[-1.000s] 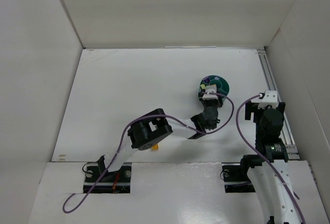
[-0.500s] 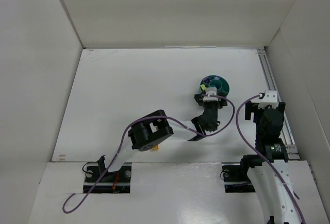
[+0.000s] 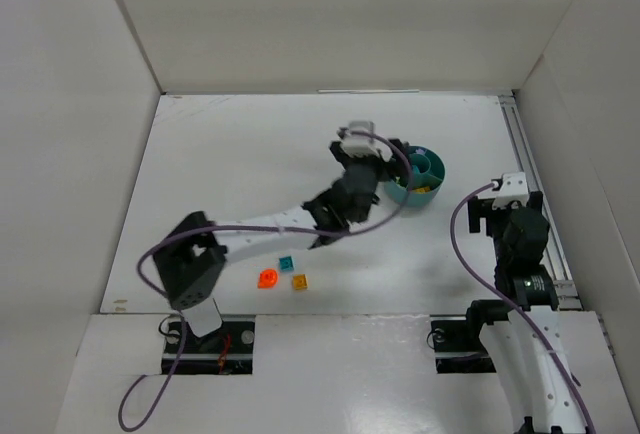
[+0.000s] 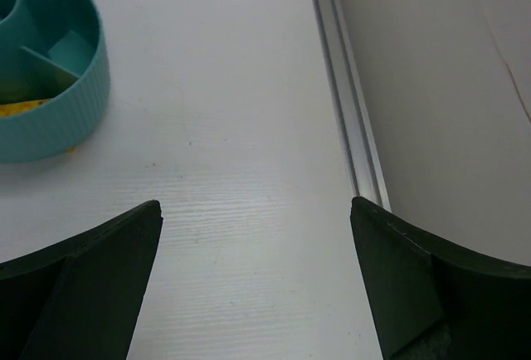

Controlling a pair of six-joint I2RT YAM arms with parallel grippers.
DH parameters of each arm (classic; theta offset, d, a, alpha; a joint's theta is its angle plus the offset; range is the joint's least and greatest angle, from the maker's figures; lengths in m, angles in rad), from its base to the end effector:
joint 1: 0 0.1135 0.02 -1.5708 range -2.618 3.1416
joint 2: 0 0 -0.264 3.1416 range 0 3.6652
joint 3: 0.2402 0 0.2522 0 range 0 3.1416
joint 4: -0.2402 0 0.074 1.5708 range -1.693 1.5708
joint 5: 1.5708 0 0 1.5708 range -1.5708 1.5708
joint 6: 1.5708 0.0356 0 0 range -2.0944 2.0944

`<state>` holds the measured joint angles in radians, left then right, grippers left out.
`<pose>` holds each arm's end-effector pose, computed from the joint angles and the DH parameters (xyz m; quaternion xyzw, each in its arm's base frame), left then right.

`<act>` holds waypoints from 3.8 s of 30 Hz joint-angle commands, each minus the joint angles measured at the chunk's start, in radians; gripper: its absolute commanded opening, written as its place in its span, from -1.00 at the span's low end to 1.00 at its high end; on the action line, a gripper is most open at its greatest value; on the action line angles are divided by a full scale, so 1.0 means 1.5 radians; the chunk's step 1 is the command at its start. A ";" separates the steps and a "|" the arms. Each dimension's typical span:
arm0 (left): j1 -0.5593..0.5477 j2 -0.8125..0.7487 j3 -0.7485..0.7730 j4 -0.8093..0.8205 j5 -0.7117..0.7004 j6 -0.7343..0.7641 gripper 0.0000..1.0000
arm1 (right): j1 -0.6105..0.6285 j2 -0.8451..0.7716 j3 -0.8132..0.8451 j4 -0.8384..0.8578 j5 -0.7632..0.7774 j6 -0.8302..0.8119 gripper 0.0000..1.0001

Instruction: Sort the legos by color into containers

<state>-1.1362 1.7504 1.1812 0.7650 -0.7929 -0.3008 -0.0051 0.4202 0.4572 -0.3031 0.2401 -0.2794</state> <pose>0.1927 -0.3548 0.3110 -0.0353 0.6561 -0.2848 0.6980 0.1263 -0.0091 0.2617 -0.0358 0.7915 -0.1797 0.5831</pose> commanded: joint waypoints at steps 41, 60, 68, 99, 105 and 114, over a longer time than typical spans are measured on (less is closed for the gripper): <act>0.392 -0.614 -0.448 -0.733 0.340 -0.449 1.00 | 0.857 0.873 0.342 0.269 -0.277 -0.226 0.93; 0.392 -0.621 -0.448 -0.721 0.320 -0.449 1.00 | 0.781 0.890 0.316 0.283 -0.376 -0.234 -0.33; 0.392 -0.615 -0.448 -0.715 0.320 -0.449 1.00 | 0.713 0.807 0.271 0.283 -0.324 -0.188 -0.55; 0.399 -0.548 -0.454 -0.661 0.362 -0.404 1.00 | 0.220 0.507 0.235 0.104 -0.027 -0.011 -0.45; 0.399 -0.548 -0.454 -0.661 0.362 -0.404 1.00 | 0.220 0.546 0.256 0.111 -0.027 0.004 -0.40; 0.399 -0.548 -0.454 -0.668 0.362 -0.404 1.00 | 0.220 0.565 0.256 0.123 -0.033 0.030 0.09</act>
<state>-0.5415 0.9329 0.5095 -0.2504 -0.2466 -0.9203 0.3332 1.2716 0.7959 -0.1654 0.1856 -0.2630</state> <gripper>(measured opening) 0.997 0.496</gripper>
